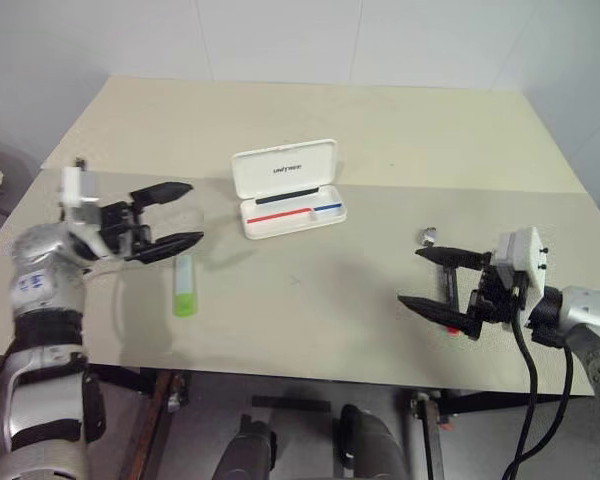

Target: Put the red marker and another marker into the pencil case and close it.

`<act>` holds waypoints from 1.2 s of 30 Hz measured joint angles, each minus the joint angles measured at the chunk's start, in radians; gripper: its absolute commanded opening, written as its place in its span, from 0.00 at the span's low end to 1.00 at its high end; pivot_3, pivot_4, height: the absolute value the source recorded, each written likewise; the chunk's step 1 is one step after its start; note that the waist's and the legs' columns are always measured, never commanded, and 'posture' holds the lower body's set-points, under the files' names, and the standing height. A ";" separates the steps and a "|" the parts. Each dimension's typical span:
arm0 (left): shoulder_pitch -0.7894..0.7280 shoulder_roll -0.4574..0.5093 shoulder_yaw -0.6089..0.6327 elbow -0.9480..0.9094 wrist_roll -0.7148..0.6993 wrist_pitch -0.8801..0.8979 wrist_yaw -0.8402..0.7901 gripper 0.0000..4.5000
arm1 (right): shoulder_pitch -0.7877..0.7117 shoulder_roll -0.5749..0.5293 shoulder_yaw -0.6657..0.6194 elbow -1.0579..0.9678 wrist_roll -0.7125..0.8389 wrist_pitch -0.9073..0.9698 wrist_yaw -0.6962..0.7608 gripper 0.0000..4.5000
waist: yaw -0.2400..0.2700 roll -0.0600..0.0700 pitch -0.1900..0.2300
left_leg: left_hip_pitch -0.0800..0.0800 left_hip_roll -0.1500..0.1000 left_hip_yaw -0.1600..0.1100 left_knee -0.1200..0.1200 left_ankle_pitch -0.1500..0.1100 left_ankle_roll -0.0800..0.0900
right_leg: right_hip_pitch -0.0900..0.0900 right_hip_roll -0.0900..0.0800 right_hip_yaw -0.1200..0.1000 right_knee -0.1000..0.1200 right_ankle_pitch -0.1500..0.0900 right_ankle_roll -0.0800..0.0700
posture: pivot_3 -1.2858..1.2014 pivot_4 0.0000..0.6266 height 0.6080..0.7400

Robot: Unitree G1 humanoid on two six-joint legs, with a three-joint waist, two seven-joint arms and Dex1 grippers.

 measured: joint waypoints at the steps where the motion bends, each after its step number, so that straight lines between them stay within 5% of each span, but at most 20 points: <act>1: -0.024 -0.012 -0.017 0.036 0.019 -0.021 0.000 1.00 | 0.012 0.006 0.000 -0.010 -0.007 -0.013 -0.003 1.00 | -0.001 -0.001 0.000 | 0.000 0.000 0.000 0.000 0.000 0.000 | 0.000 0.000 0.000 -0.001 0.001 0.000 | 0.52 0.24 1.00; 14: -0.304 -0.157 -0.127 0.525 0.267 -0.237 0.057 1.00 | 0.260 0.070 -0.148 -0.134 -0.009 -0.080 -0.114 1.00 | -0.001 -0.003 0.000 | 0.002 0.000 0.001 0.000 -0.003 0.007 | 0.008 0.001 0.000 -0.011 0.004 0.005 | 0.52 0.24 1.00; 36: -0.396 -0.225 -0.278 0.657 0.606 -0.190 0.318 1.00 | 0.405 0.117 -0.209 -0.244 -0.007 -0.081 -0.263 1.00 | 0.000 -0.003 0.000 | 0.002 -0.001 0.001 0.001 -0.004 0.008 | 0.011 0.001 0.001 -0.015 0.005 0.008 | 0.52 0.24 1.00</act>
